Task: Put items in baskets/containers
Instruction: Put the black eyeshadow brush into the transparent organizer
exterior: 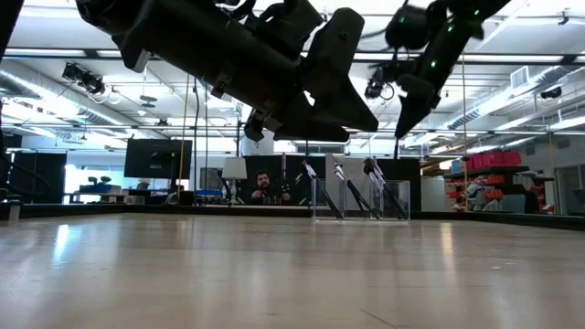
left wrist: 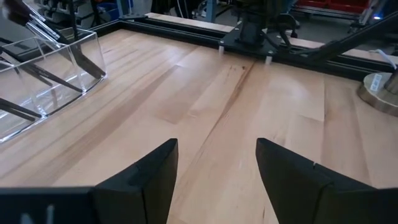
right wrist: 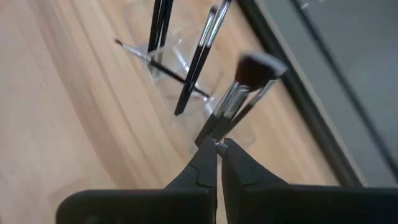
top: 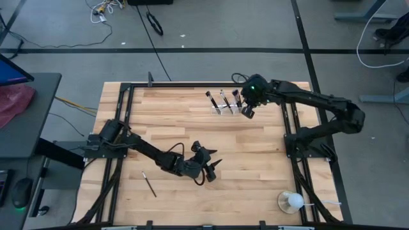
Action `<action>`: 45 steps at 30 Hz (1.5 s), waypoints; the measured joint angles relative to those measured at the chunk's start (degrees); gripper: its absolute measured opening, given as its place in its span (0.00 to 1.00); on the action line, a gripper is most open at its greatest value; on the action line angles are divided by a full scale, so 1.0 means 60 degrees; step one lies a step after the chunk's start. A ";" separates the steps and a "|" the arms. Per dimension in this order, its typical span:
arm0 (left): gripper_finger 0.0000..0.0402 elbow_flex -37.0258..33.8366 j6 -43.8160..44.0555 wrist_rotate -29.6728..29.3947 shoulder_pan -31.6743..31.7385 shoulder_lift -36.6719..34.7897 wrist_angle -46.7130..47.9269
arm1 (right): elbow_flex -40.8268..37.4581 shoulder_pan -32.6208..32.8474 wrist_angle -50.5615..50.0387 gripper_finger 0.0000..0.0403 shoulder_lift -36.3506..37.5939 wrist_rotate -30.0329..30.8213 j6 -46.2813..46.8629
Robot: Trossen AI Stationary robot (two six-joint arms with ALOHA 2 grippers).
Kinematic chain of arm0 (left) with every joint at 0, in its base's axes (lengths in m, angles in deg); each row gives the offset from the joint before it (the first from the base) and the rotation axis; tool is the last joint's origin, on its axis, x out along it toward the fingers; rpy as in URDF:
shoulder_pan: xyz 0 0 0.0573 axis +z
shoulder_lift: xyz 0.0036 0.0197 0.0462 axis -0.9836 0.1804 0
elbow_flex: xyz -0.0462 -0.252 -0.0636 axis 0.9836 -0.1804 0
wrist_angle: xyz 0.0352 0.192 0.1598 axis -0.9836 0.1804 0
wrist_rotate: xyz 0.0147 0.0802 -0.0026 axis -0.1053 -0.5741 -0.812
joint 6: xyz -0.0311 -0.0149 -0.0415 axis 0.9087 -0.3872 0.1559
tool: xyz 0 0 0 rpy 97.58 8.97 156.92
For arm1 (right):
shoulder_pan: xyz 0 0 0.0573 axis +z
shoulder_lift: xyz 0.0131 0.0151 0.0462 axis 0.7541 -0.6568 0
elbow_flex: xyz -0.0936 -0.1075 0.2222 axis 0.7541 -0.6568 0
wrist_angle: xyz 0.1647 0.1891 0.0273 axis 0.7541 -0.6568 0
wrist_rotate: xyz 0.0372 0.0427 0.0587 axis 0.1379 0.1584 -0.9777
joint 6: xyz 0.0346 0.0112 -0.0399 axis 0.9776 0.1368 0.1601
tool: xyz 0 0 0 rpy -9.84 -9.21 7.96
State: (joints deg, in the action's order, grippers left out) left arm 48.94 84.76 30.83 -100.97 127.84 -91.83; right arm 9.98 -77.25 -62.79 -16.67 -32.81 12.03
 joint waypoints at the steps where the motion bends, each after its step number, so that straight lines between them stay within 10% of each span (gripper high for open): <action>1: 0.55 0.0000 0.0000 0.0000 0.0000 0.0000 0.0003 | 0.0001 -0.0157 0.0012 0.00 -0.0138 -0.0242 -0.0116; 34: 0.55 0.0004 -0.0479 0.0366 -0.0082 0.0015 0.0235 | -0.0014 -0.1003 0.2561 0.33 -0.0834 -0.0843 -0.0338; 45: 0.55 0.1819 0.0792 0.0661 -0.1873 -0.1140 0.8411 | -0.3473 0.3455 0.5949 0.23 0.1838 -0.1024 0.1391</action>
State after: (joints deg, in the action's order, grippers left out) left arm 59.86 89.51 34.80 -112.21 121.00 -41.37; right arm -10.86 -56.52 -27.10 -5.64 -38.96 20.37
